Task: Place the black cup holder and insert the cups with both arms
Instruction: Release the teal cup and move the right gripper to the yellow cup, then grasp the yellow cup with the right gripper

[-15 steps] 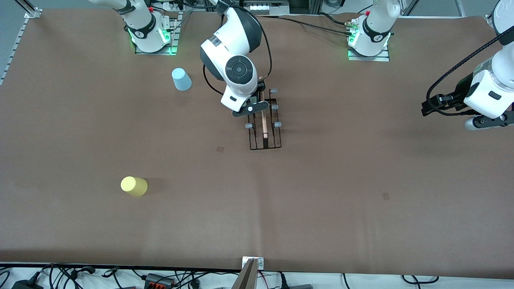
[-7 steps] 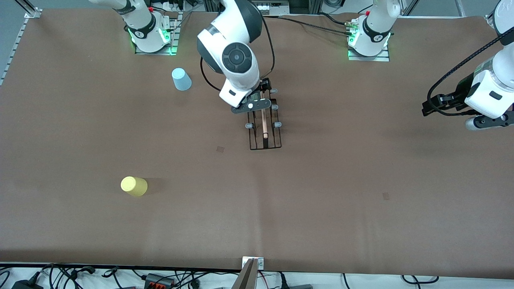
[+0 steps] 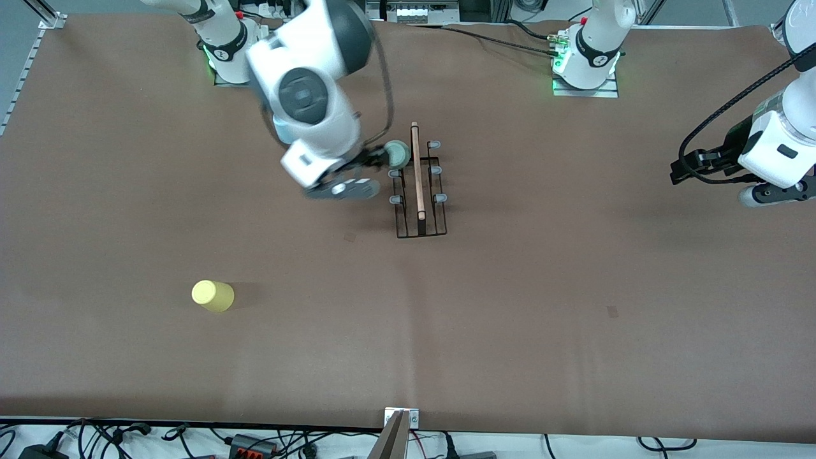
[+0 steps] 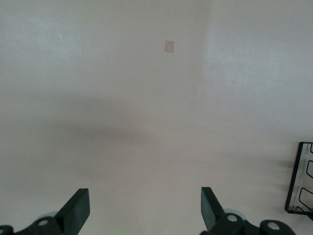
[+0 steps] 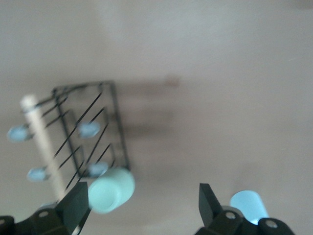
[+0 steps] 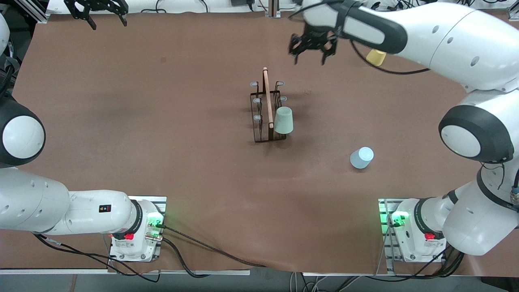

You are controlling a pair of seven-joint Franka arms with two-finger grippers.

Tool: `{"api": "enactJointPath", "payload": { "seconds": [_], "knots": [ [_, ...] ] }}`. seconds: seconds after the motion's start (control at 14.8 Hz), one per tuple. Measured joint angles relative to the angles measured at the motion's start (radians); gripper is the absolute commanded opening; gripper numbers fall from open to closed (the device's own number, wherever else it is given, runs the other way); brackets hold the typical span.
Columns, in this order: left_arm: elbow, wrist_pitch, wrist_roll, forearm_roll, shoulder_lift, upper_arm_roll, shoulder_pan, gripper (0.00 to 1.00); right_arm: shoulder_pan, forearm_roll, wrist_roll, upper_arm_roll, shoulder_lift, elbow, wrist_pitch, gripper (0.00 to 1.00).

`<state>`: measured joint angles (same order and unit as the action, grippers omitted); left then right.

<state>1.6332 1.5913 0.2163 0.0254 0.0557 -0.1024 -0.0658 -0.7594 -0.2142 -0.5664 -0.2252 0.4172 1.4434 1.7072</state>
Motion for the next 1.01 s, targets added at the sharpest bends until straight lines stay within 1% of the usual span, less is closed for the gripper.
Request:
{"api": "enactJointPath", "payload": {
  "seconds": [0.14,0.27,0.41,0.54,0.81,1.01],
  "knots": [
    [0.000,0.000,0.000,0.000,0.000,0.000,0.000,1.00,0.027,0.001,0.022,-0.072,0.007,0.000,-0.002,1.00],
    [0.000,0.000,0.000,0.000,0.000,0.000,0.000,1.00,0.096,0.003,0.075,-0.100,0.026,0.002,0.000,1.00],
    [0.000,0.000,0.000,0.000,0.000,0.000,0.000,1.00,0.190,0.004,0.135,-0.104,0.062,0.004,0.018,1.00],
    [0.000,0.000,0.000,0.000,0.000,0.000,0.000,1.00,0.262,0.017,0.179,-0.105,0.106,0.006,0.078,1.00],
    [0.000,0.000,0.000,0.000,0.000,0.000,0.000,1.00,0.317,0.085,0.217,-0.104,0.173,0.006,0.240,1.00],
    [0.000,0.000,0.000,0.000,0.000,0.000,0.000,1.00,0.355,0.089,0.277,-0.104,0.213,0.004,0.307,1.00]
  ]
}}
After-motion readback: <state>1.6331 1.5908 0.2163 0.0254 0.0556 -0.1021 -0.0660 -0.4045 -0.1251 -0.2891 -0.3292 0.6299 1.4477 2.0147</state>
